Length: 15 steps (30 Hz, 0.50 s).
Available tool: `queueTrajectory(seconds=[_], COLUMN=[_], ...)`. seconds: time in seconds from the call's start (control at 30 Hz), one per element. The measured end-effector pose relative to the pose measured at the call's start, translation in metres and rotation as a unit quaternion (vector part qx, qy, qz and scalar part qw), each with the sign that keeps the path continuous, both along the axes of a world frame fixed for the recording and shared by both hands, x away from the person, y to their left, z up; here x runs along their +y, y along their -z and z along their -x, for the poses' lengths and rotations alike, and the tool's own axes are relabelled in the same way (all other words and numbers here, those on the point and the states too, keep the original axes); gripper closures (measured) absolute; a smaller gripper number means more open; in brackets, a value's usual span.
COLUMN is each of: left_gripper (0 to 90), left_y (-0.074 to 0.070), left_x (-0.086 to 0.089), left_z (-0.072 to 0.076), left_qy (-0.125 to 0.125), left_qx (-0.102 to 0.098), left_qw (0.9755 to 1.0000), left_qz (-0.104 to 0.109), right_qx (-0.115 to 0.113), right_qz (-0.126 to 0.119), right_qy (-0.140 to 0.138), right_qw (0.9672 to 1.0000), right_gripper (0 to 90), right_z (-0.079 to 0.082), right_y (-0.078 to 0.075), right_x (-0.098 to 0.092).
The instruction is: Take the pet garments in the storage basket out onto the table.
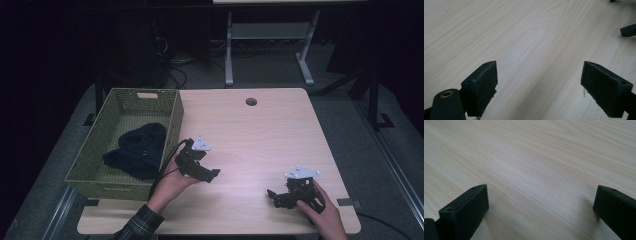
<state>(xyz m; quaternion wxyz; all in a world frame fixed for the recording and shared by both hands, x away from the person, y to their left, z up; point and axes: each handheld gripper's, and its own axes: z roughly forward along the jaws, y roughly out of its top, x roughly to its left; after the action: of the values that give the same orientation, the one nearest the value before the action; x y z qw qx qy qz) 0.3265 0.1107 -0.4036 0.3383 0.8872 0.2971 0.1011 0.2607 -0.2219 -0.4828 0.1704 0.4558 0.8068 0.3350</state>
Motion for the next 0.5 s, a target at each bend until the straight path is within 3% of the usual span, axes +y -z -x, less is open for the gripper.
queueTrajectory(seconds=[0.5], left_gripper=[13.6], left_y=[-0.011], left_x=[0.002], left_z=[-0.004], left_qy=[0.007], left_qx=[0.0], left_qw=[1.0], left_qz=[0.006], right_qx=[0.0], right_qz=[0.0], right_qy=[-0.001], right_qw=[1.0], right_gripper=[0.0], right_z=[0.0], right_y=[0.0], right_x=[0.0])
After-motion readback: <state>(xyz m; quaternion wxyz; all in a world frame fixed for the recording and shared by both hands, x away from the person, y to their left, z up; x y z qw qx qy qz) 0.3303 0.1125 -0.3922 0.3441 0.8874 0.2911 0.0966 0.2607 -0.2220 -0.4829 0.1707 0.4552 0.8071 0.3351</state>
